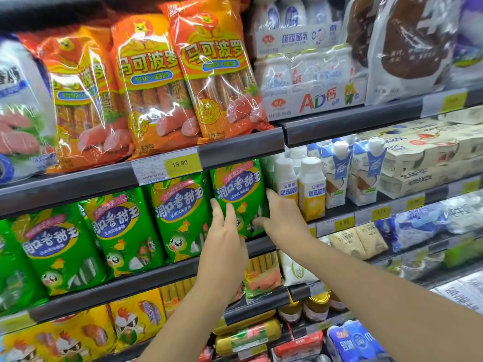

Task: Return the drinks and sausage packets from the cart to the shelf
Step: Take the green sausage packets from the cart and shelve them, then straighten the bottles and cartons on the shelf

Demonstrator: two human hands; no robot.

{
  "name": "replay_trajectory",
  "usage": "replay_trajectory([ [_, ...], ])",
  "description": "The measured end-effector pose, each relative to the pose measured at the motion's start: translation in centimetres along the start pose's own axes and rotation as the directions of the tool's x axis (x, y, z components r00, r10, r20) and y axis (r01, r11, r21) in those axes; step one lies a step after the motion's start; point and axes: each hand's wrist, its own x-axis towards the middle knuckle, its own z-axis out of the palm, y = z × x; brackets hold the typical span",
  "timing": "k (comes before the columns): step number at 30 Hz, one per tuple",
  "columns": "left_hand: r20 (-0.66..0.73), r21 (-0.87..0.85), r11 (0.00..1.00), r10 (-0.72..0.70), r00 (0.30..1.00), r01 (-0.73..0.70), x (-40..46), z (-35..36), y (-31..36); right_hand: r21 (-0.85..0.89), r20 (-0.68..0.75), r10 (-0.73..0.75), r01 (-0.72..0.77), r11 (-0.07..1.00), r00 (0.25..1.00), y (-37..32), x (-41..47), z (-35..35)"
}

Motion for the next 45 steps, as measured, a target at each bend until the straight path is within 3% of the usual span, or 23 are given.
replay_trajectory([
  [6, 0.051, -0.037, 0.999, 0.015, 0.999, -0.013, -0.8, -0.3, -0.1, 0.04, -0.019, -0.005, 0.006, 0.999, 1.0, 0.4, -0.5, 0.6],
  [13, 0.148, -0.099, 0.993, 0.082, 0.986, -0.068, -1.6, 0.8, -1.8, -0.072, -0.033, -0.007, 0.004, 0.997, 0.999, 0.6, -0.9, 1.8],
  [19, 0.085, -0.161, 0.979, 0.137, 0.987, -0.122, -2.1, 0.3, -3.4, 0.02, -0.041, -0.007, 0.008, 1.0, 0.999, 1.0, -2.2, 1.6],
  [22, -0.022, -0.194, 0.962, 0.192, 0.981, -0.192, -2.1, 0.6, -4.4, 0.095, -0.116, 0.005, 0.006, 0.995, 0.993, 1.9, -3.7, 0.1],
  [25, -0.161, -0.246, 0.925, 0.256, 0.953, -0.29, -2.0, 1.0, -4.7, 0.066, -0.194, 0.053, -0.041, 0.997, 0.98, 3.5, -4.9, -2.5],
  [28, -0.187, -0.315, 0.888, 0.289, 0.939, -0.336, -1.6, 2.2, -3.8, 0.022, -0.226, 0.136, -0.135, 0.991, 0.965, 5.5, -5.2, -5.4],
  [32, -0.081, -0.373, 0.886, 0.265, 0.961, -0.276, -0.7, 3.6, -1.1, -0.026, -0.202, 0.209, -0.219, 0.975, 0.957, 8.1, -4.1, -7.6],
  [36, -0.021, -0.362, 0.911, 0.205, 0.979, -0.199, 0.9, 5.1, 2.2, -0.1, -0.122, 0.193, -0.205, 0.974, 0.974, 9.8, -2.1, -8.8],
  [45, -0.043, -0.209, 0.967, -0.156, 0.987, 0.143, 3.6, 7.9, 8.4, -0.249, 0.163, 0.012, 0.029, 0.968, 0.987, 12.9, 1.5, -9.7],
])
